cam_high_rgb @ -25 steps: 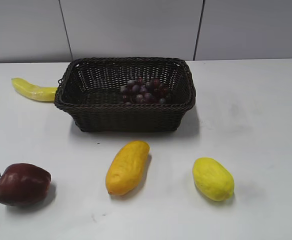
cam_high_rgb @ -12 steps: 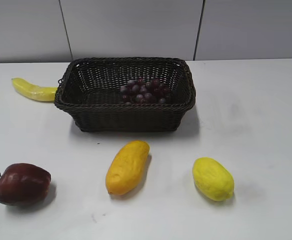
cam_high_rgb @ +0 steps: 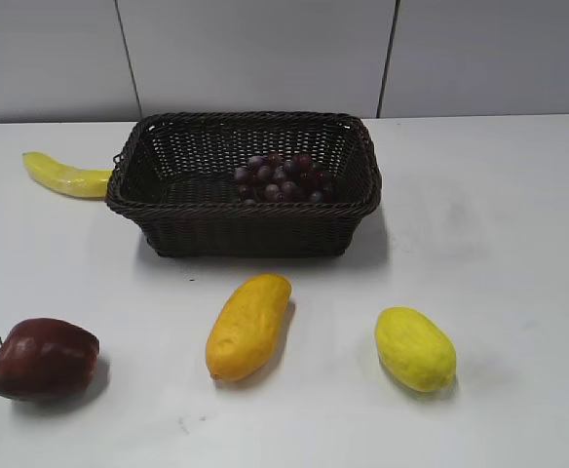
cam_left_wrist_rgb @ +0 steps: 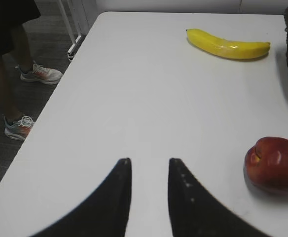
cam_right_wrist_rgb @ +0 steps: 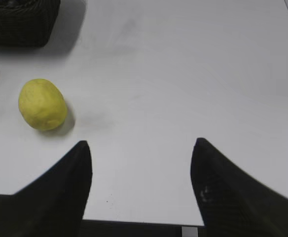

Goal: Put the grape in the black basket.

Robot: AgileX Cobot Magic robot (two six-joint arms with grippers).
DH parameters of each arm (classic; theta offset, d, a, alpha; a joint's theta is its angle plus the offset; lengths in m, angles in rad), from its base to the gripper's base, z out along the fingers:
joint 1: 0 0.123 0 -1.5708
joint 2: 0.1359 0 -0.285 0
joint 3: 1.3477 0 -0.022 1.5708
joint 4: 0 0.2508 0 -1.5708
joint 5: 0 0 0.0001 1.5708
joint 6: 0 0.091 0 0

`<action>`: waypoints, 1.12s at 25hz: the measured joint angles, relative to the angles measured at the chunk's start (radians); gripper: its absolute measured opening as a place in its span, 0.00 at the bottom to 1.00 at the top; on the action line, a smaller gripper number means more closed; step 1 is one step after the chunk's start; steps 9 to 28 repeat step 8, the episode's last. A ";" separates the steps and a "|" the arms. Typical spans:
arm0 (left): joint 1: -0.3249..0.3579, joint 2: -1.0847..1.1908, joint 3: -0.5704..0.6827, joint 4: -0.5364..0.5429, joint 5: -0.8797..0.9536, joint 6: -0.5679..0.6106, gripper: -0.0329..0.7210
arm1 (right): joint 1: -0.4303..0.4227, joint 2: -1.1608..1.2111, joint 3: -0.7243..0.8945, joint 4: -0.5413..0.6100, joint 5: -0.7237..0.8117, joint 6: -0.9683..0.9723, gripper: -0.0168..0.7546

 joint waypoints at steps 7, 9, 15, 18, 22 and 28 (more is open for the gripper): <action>0.000 0.000 0.000 0.000 0.000 0.000 0.35 | 0.000 -0.063 0.000 0.000 0.001 0.000 0.61; 0.000 0.000 0.000 0.000 0.000 0.000 0.35 | 0.000 -0.072 0.000 0.000 0.001 0.000 0.61; 0.000 0.000 0.000 0.000 0.000 0.000 0.35 | 0.000 -0.072 0.000 0.000 0.001 0.000 0.61; 0.000 0.000 0.000 0.000 0.000 0.000 0.35 | 0.000 -0.072 0.000 0.000 0.001 0.000 0.61; 0.000 0.000 0.000 0.000 0.000 0.000 0.35 | 0.000 -0.072 0.000 0.000 0.001 0.000 0.61; 0.000 0.000 0.000 0.000 0.000 0.000 0.35 | 0.000 -0.072 0.000 0.000 0.001 0.000 0.61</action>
